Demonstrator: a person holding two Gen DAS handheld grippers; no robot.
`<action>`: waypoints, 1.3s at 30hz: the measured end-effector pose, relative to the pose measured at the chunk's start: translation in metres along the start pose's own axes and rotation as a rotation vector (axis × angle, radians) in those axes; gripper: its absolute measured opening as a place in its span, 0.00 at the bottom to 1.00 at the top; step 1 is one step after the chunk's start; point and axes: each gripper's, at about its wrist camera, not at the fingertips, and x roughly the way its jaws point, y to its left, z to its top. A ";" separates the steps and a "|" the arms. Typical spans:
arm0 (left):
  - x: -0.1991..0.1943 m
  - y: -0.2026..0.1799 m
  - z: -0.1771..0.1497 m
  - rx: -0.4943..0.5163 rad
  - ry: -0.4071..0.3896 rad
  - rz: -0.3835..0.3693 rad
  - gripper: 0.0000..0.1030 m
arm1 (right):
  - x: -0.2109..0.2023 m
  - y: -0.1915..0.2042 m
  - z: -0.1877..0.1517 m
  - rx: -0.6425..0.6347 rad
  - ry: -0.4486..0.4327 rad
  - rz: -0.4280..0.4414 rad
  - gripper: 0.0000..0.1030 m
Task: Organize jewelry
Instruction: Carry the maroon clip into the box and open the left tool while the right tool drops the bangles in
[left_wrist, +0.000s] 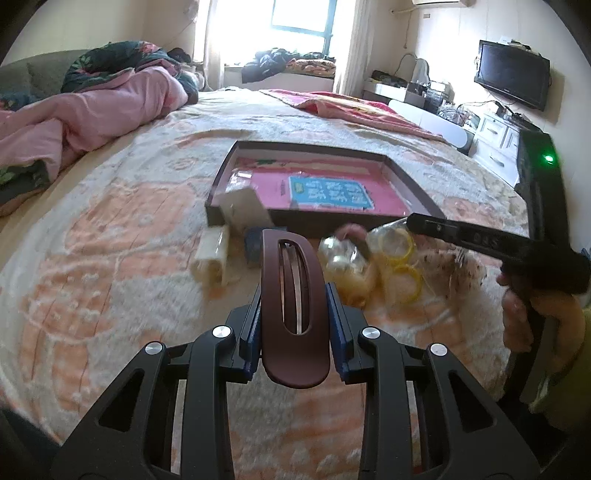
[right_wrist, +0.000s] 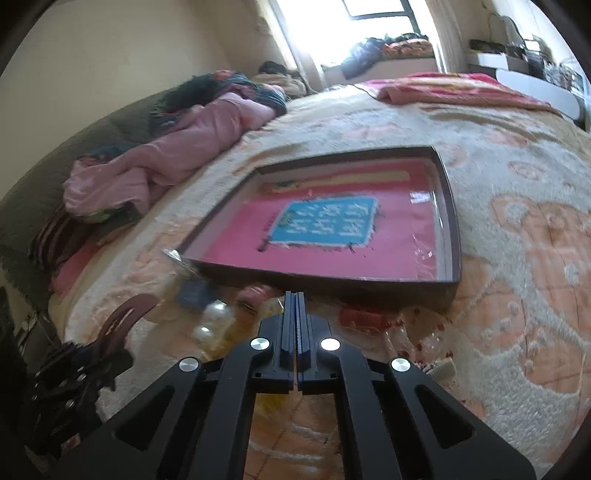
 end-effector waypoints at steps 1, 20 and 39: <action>0.001 -0.001 0.003 0.000 -0.005 -0.001 0.22 | -0.003 0.001 0.002 -0.002 -0.009 0.010 0.01; 0.048 -0.014 0.080 0.007 -0.063 -0.010 0.22 | -0.018 -0.034 0.072 0.032 -0.150 -0.022 0.01; 0.116 -0.011 0.106 0.000 0.072 0.035 0.22 | 0.022 -0.094 0.064 0.122 -0.093 -0.182 0.01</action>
